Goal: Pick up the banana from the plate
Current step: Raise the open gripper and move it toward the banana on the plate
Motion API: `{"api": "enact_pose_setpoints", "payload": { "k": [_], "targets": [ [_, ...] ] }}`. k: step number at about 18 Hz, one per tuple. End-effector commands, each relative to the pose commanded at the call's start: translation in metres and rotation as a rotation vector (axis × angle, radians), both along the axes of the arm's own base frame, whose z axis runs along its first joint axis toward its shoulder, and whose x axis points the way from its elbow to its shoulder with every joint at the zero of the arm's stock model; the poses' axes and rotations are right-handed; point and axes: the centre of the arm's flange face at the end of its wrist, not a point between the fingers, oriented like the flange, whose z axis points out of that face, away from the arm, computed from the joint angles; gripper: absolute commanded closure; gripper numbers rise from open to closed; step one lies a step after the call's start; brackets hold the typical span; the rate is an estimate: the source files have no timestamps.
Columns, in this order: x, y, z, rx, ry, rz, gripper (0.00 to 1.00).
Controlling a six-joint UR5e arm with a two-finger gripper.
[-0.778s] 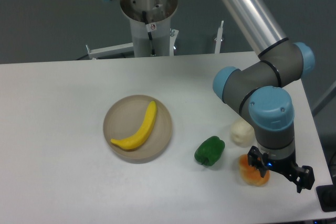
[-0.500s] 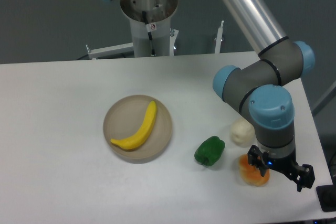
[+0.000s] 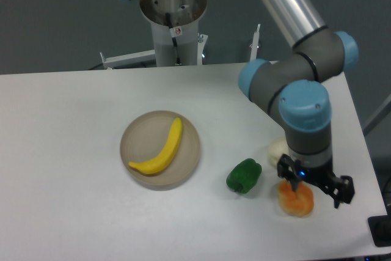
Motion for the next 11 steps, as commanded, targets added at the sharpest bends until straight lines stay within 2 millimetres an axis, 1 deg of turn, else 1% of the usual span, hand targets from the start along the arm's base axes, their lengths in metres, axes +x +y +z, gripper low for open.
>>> {"api": "enact_pose_setpoints", "payload": {
  "k": [3, 5, 7, 9, 10, 11],
  "targets": [
    [0.021, -0.015, 0.006, 0.002, -0.076, 0.046, 0.0],
    [0.039, -0.024, 0.006, -0.007, -0.133, 0.097, 0.0],
    [0.058, -0.03, 0.008, -0.02, -0.172, 0.134, 0.0],
    [0.074, -0.039, -0.005, -0.04, -0.232, 0.18, 0.0],
    [0.087, -0.042, -0.016, -0.045, -0.267, 0.187, 0.0],
    [0.099, -0.047, -0.021, -0.043, -0.295, 0.186, 0.0]
  ]
}}
